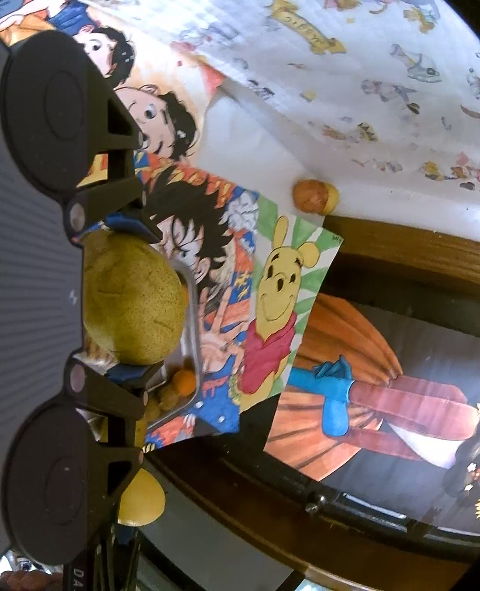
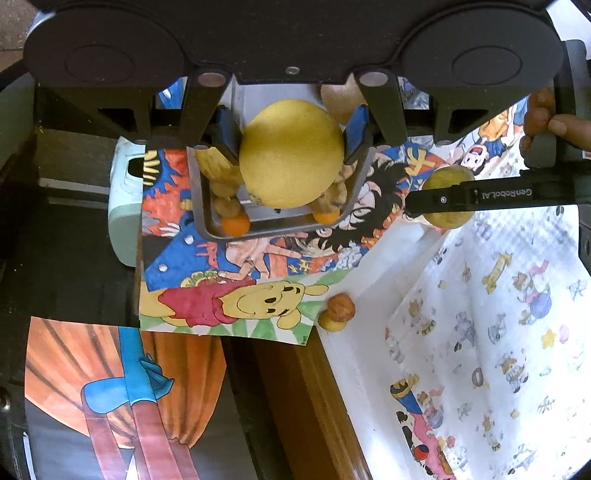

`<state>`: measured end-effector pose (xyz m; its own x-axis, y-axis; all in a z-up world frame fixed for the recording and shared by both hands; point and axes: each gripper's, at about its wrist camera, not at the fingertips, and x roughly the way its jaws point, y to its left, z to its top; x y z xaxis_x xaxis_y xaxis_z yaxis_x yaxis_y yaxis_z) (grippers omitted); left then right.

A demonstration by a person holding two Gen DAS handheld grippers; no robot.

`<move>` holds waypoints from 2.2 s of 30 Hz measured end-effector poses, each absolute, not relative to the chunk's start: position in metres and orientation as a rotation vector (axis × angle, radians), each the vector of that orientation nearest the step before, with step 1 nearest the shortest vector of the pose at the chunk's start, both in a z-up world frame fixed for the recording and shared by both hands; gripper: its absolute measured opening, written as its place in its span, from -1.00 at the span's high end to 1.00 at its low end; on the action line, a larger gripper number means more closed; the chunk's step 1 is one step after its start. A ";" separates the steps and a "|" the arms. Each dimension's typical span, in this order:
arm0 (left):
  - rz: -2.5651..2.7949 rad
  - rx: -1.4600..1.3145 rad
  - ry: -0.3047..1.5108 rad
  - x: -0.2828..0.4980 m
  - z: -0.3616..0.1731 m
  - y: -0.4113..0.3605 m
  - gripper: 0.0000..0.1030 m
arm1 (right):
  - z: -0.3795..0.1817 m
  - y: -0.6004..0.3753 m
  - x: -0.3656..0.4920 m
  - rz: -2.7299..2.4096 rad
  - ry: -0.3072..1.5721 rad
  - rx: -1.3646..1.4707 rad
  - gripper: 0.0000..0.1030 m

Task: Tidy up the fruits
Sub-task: 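Carry the yellow-green pear and the yellow round fruit over the metal tray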

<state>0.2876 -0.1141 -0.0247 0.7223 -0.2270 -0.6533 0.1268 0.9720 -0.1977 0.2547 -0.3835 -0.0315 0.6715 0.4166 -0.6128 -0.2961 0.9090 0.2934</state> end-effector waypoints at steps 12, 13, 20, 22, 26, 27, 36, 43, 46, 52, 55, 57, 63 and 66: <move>-0.212 -0.127 0.760 0.263 -0.029 -0.132 -0.34 | -0.037 -0.388 0.240 0.438 0.732 0.172 -0.15; -0.208 -0.126 0.760 0.261 -0.029 -0.133 -0.34 | -0.038 -0.389 0.239 0.440 0.732 0.174 -0.15; -0.173 -0.120 0.768 0.246 -0.030 -0.138 -0.34 | -0.045 -0.394 0.228 0.417 0.732 0.189 -0.15; -0.170 -0.122 0.778 0.241 -0.032 -0.139 -0.34 | -0.046 -0.395 0.222 0.399 0.729 0.194 -0.15; -0.190 -0.108 0.785 0.233 -0.035 -0.141 -0.34 | -0.047 -0.394 0.205 0.347 0.720 0.203 -0.15; -0.201 -0.103 0.787 0.230 -0.036 -0.142 -0.34 | -0.047 -0.393 0.200 0.333 0.717 0.204 -0.15; -0.271 -0.099 0.787 0.206 -0.044 -0.139 -0.34 | -0.050 -0.380 0.156 0.224 0.684 0.241 -0.15; -0.307 -0.088 0.774 0.189 -0.047 -0.136 -0.34 | -0.057 -0.380 0.134 0.169 0.669 0.277 -0.15; -0.316 -0.076 0.782 0.183 -0.048 -0.137 -0.35 | -0.059 -0.386 0.128 0.156 0.676 0.289 -0.15; -0.318 -0.069 0.803 0.179 -0.054 -0.147 -0.35 | -0.063 -0.402 0.128 0.168 0.692 0.262 -0.15; -0.325 -0.060 0.815 0.180 -0.058 -0.157 -0.35 | -0.066 -0.409 0.136 0.183 0.699 0.245 -0.15; -0.328 -0.059 0.828 0.180 -0.061 -0.164 -0.35 | -0.066 -0.415 0.143 0.199 0.698 0.234 -0.15; -0.307 -0.073 0.845 0.190 -0.070 -0.181 -0.35 | -0.066 -0.432 0.171 0.268 0.703 0.191 -0.15; -0.289 -0.083 0.843 0.196 -0.074 -0.187 -0.35 | -0.066 -0.439 0.188 0.306 0.708 0.168 -0.15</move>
